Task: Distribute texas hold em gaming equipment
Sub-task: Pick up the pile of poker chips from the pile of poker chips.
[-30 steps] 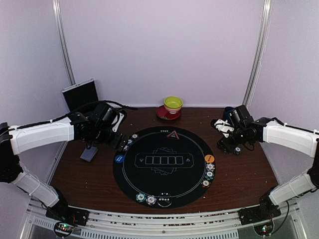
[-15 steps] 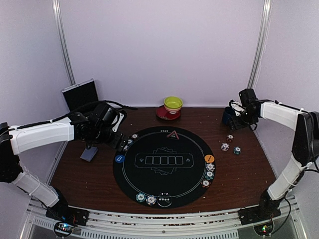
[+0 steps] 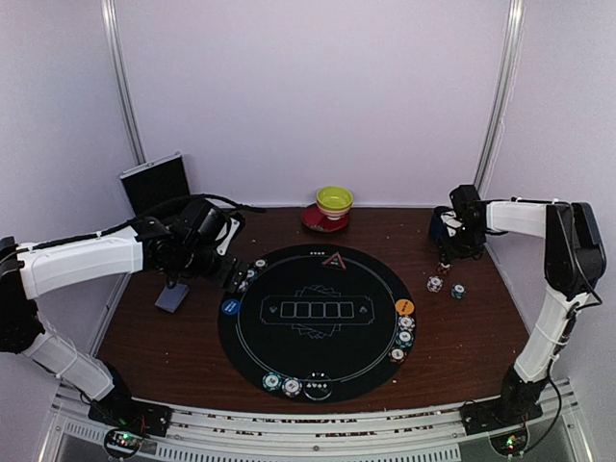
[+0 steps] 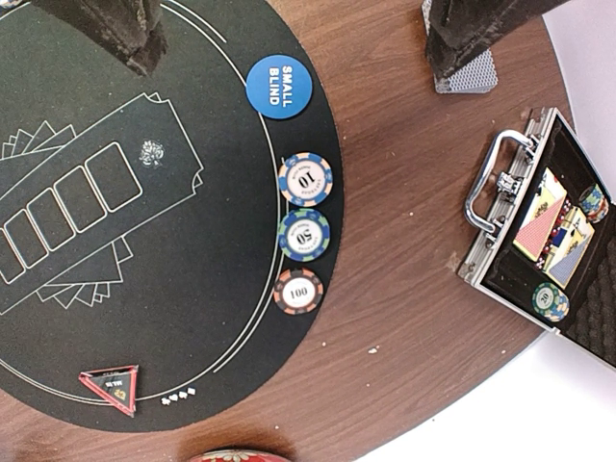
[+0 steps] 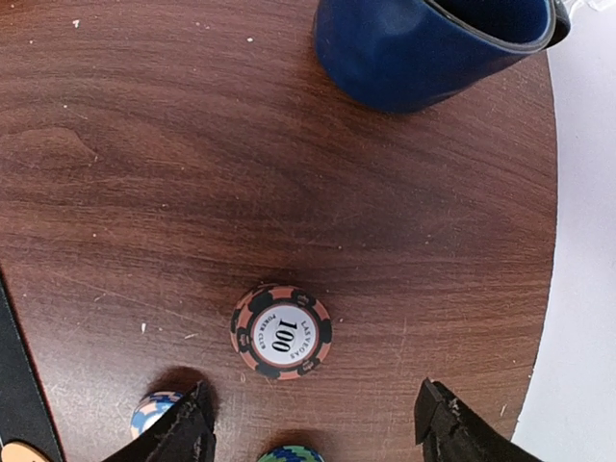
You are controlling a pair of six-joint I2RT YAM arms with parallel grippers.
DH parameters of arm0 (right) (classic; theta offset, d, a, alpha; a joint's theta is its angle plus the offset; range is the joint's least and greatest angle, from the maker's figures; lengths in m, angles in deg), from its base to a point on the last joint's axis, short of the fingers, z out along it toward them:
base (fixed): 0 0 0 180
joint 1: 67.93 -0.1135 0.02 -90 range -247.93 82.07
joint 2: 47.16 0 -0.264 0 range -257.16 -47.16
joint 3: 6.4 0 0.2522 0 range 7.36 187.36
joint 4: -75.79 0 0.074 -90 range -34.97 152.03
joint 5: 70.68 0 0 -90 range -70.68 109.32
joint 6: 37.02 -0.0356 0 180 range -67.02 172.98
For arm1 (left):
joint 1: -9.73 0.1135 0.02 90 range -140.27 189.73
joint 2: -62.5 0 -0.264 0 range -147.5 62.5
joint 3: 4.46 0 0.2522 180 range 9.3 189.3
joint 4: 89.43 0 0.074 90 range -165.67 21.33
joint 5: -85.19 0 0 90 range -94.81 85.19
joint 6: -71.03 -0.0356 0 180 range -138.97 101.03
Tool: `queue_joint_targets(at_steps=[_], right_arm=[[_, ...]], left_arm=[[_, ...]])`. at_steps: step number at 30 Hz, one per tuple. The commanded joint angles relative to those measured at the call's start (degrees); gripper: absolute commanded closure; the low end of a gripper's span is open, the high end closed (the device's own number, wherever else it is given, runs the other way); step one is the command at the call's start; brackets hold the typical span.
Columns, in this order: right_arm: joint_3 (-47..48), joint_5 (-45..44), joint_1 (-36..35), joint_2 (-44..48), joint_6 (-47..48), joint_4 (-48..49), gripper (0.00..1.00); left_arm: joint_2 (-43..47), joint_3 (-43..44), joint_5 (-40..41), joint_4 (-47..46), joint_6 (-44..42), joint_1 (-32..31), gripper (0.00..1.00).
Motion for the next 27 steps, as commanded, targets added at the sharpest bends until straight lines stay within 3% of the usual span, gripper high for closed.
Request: queue_joint_targets(at_steps=[1,27], right_arm=[[-0.8,-1.0,0.5,-1.6,-0.6,2.6,0.27],[2.8,3.1,0.8,-7.4,-2.0,2.5,0.34]], left_arm=[[0.0,0.9,0.2,-1.6,-0.5,0.2,0.02],[-0.5,0.9,0.9,-1.6,-0.6,0.1,0.02]])
